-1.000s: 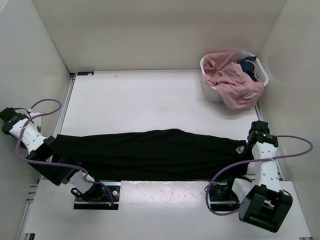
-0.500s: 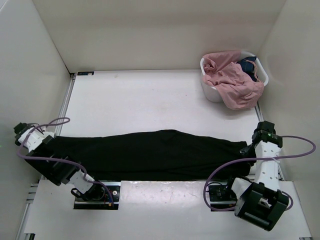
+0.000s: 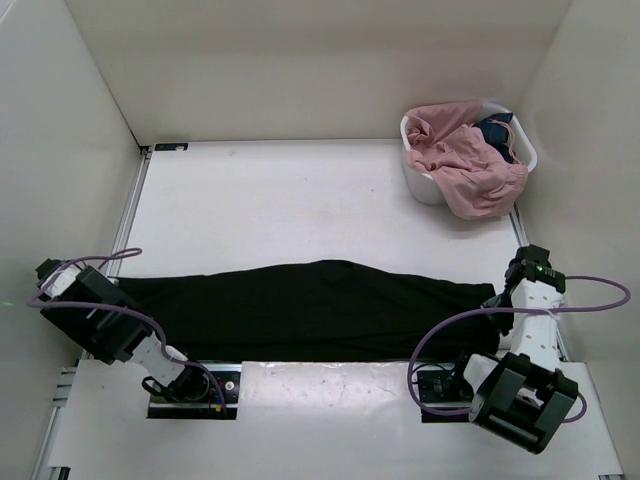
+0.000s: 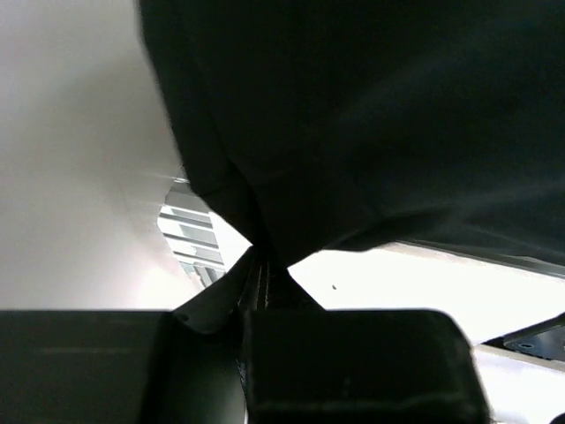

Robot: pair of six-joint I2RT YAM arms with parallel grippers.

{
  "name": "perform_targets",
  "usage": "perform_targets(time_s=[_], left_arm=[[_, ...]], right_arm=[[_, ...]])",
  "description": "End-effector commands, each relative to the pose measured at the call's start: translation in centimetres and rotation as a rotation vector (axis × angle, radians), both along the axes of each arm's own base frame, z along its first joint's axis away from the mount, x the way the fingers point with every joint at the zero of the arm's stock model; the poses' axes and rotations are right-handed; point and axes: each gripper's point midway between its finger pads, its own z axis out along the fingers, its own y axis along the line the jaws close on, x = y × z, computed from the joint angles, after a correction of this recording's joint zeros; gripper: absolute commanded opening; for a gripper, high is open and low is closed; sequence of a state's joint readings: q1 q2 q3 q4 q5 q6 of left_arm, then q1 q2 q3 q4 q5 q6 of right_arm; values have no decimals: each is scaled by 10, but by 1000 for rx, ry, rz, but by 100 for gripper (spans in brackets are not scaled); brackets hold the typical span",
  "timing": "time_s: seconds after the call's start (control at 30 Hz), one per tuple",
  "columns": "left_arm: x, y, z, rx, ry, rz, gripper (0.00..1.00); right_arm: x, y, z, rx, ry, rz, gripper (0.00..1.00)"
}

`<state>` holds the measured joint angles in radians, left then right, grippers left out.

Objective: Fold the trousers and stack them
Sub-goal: Fold the trousers

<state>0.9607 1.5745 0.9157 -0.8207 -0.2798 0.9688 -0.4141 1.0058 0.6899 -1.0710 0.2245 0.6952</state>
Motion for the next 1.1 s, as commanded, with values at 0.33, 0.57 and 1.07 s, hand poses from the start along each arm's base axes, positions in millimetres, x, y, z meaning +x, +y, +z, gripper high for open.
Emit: perform_targets(time_s=[0.33,0.57,1.07], left_arm=[[-9,17,3,37,38,9,41],[-3,31,31,123,-16,12,53],[88,-71,58,-58,-327,-214,58]], right_arm=[[-1,-8,0,-11,39,12,33],[18,-28,40,-106,-29,32,70],[75,56,22,-64,-127,446,64]])
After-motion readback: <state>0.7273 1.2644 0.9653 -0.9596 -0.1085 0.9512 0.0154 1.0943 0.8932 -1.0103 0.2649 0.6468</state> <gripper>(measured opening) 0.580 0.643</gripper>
